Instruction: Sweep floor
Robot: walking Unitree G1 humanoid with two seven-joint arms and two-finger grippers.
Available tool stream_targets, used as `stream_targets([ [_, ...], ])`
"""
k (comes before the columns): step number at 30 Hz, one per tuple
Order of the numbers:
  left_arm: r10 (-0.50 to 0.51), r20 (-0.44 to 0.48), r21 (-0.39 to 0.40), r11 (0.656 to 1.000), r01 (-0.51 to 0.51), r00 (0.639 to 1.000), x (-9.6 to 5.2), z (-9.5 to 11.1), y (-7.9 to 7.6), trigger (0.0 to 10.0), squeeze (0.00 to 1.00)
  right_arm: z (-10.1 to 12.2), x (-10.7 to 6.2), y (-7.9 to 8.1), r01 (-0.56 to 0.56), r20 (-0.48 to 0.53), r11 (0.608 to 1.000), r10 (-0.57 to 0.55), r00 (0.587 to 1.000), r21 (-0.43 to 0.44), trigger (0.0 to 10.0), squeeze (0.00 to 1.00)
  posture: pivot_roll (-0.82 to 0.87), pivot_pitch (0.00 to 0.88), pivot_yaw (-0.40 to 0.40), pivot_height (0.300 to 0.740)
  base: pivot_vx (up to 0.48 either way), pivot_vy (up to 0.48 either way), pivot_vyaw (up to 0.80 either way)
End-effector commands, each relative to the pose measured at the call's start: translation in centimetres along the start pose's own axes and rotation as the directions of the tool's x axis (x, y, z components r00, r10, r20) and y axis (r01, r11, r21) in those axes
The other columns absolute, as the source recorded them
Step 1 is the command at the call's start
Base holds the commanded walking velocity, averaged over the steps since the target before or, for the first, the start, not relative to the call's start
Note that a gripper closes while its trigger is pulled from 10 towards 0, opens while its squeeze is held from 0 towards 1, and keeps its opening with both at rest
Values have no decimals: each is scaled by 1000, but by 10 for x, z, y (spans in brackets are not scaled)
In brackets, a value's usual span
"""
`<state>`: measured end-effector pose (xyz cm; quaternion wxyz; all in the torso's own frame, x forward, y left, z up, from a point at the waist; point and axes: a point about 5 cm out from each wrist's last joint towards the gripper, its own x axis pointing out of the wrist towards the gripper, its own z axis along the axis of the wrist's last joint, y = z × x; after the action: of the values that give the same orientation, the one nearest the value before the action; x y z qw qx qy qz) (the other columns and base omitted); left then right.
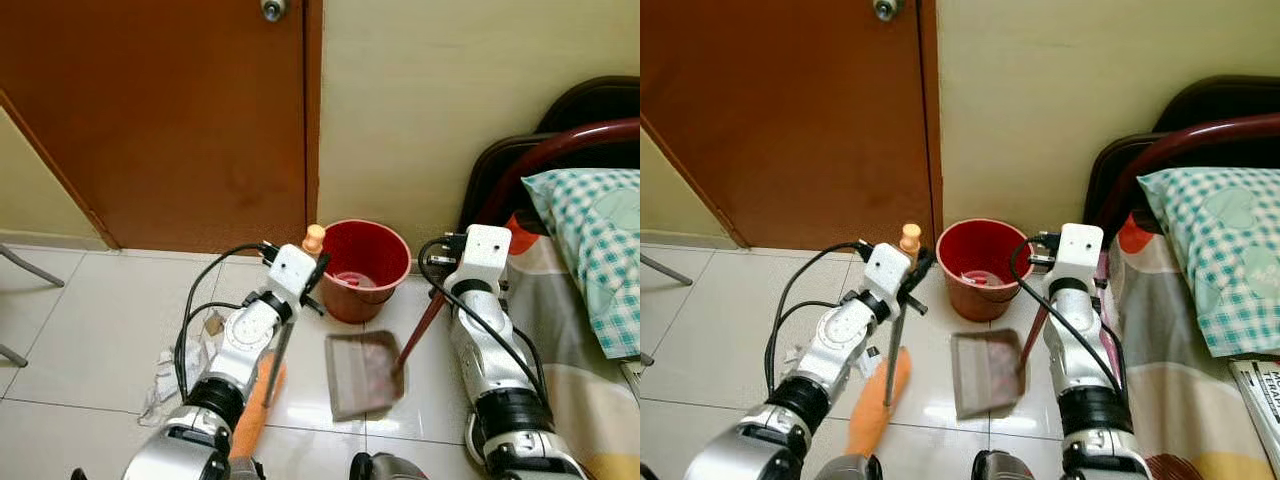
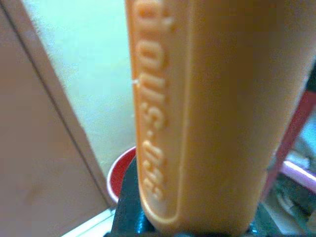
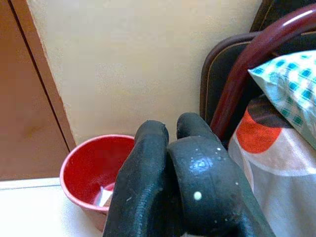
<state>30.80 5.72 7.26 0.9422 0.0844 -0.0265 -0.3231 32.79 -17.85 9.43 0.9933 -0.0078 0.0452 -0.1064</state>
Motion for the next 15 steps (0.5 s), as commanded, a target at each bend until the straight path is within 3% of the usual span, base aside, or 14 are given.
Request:
stream_targets([
  [1,-11,98,-32,999,14,995,7,20,-8,10000,0,3,2,1,10,16,1000,-10,1000,0,10000,0,-17,105,-7,740,0,0,0],
  [5,27,222,-14,1000,-24,975,8,55,1,10000,0,0,2,3,9,15,1000,-9,1000,3,10000,0,-11,102,-4,740,0,0,0],
  [8,50,261,-1,999,-52,964,7,68,7,10000,0,-1,2,3,10,16,1000,-10,1000,3,10000,0,-8,102,-3,740,0,0,0],
  [15,168,392,-28,985,-170,905,-1,121,32,10000,0,-2,4,2,13,16,1000,-13,1000,1,10000,0,1,101,-8,740,0,0,0],
])
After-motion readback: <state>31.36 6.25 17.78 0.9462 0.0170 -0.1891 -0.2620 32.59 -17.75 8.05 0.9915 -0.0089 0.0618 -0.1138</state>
